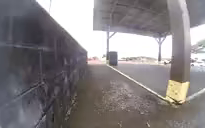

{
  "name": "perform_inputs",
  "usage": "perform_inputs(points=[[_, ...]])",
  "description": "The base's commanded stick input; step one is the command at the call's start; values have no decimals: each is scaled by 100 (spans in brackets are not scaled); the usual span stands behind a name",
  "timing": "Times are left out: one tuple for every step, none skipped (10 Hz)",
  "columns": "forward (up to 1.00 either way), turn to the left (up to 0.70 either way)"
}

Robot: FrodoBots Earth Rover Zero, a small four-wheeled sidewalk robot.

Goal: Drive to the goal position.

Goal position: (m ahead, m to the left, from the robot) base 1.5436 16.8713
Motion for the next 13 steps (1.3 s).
perform_inputs(points=[[70,1],[70,1],[70,1],[70,1],[70,1],[70,1],[70,1],[70,1],[70,1],[70,1],[70,1],[70,1],[70,1]])
